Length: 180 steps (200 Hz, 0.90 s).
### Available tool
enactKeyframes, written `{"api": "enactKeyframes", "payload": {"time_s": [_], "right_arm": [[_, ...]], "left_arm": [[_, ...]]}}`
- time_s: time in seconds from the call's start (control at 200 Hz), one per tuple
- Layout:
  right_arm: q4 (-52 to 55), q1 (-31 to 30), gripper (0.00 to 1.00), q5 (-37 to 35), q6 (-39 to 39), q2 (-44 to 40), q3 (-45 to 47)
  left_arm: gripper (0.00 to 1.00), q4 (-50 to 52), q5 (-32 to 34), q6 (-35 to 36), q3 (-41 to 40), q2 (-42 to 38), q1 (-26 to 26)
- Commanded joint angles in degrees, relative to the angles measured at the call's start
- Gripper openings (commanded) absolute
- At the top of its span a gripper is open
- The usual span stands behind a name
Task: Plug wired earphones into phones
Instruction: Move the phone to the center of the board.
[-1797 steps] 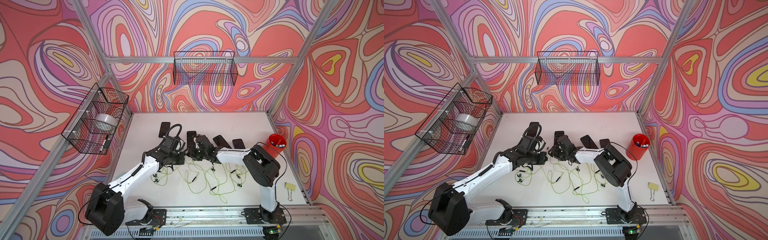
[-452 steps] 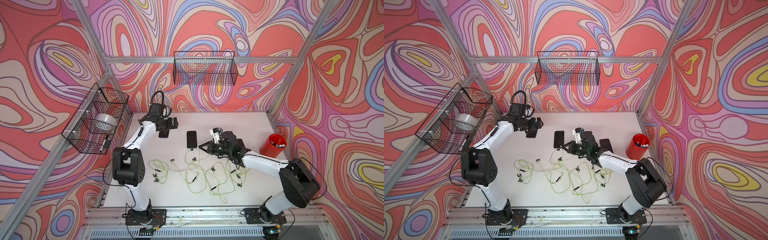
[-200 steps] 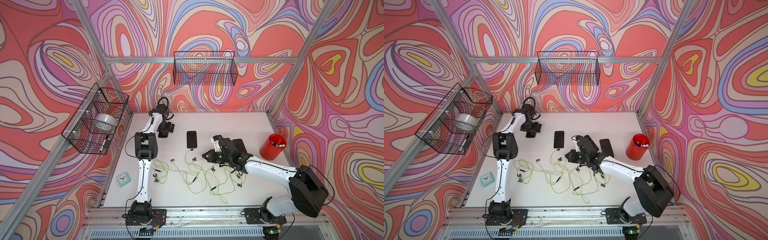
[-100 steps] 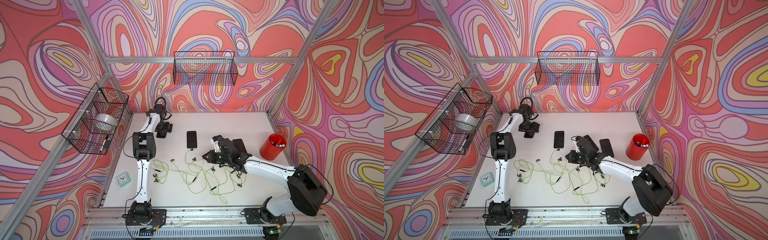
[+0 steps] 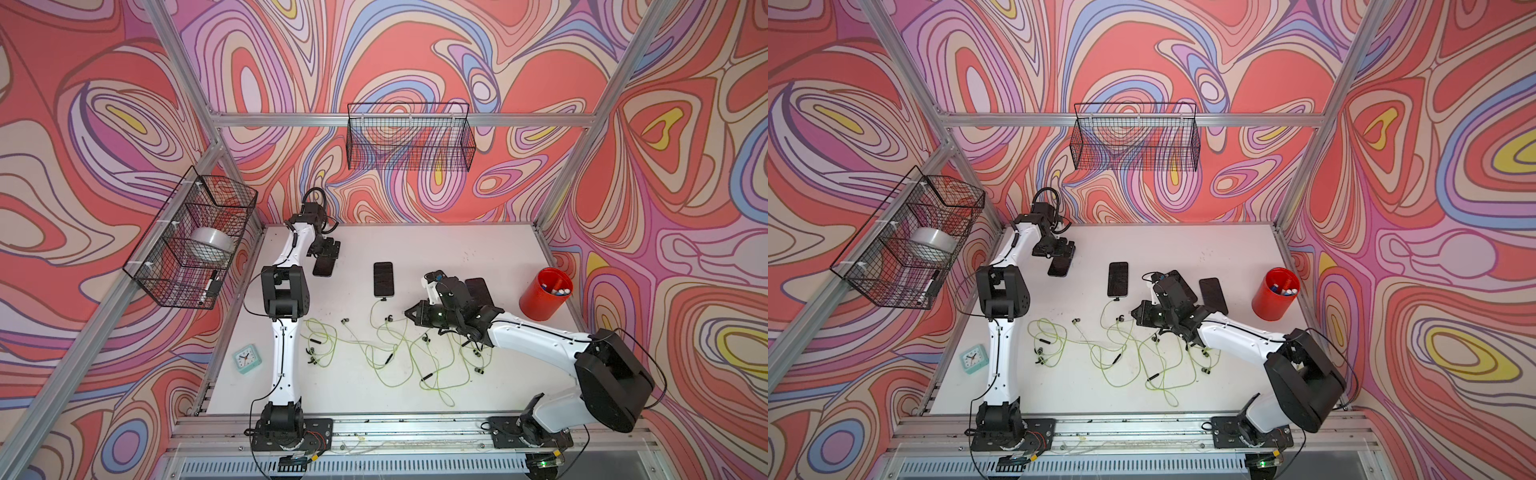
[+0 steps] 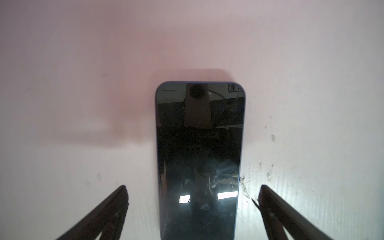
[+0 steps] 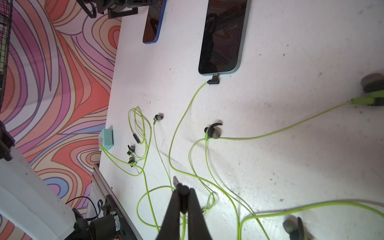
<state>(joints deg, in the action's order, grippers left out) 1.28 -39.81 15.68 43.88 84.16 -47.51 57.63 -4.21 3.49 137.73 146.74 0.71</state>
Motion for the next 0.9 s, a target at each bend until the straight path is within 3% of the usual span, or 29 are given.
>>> {"api": "enactKeyframes", "payload": {"time_s": [0.0, 0.275, 0.411, 0.556, 0.696, 0.781, 0.896], "right_arm": [[0.1, 0.0, 0.0, -1.1, -0.5, -0.3, 1.1], [-1.3, -0.1, 0.0, -0.5, 0.3, 0.2, 1.4], [-1.3, 0.0, 0.0, -0.8, 0.1, -0.3, 1.5], [-1.5, 0.0, 0.0, -0.5, -0.5, 0.6, 1.3], [0.1, 0.0, 0.0, 0.9, -2.4, 2.4, -0.9], [0.8, 0.0, 0.0, 1.2, -3.4, 3.1, -2.1], [0.9, 0.0, 0.0, 1.0, -3.7, 3.8, -3.0]], "left_arm": [[1.0, 5.3, -3.7, 1.7, 2.8, 3.9, 0.0], [1.0, 9.2, 1.0, 1.9, 3.8, 7.1, 0.1], [0.83, 10.5, 2.8, -0.2, 1.6, 5.7, 0.3], [0.72, 6.1, 3.2, -1.8, -10.1, -1.0, 2.1], [0.61, 6.6, 3.6, -4.9, -16.3, -4.7, 4.1], [0.62, 6.0, 4.5, -8.1, -23.2, -8.4, 5.6], [0.74, -1.1, 3.0, -11.2, -34.7, -15.3, 7.4]]}}
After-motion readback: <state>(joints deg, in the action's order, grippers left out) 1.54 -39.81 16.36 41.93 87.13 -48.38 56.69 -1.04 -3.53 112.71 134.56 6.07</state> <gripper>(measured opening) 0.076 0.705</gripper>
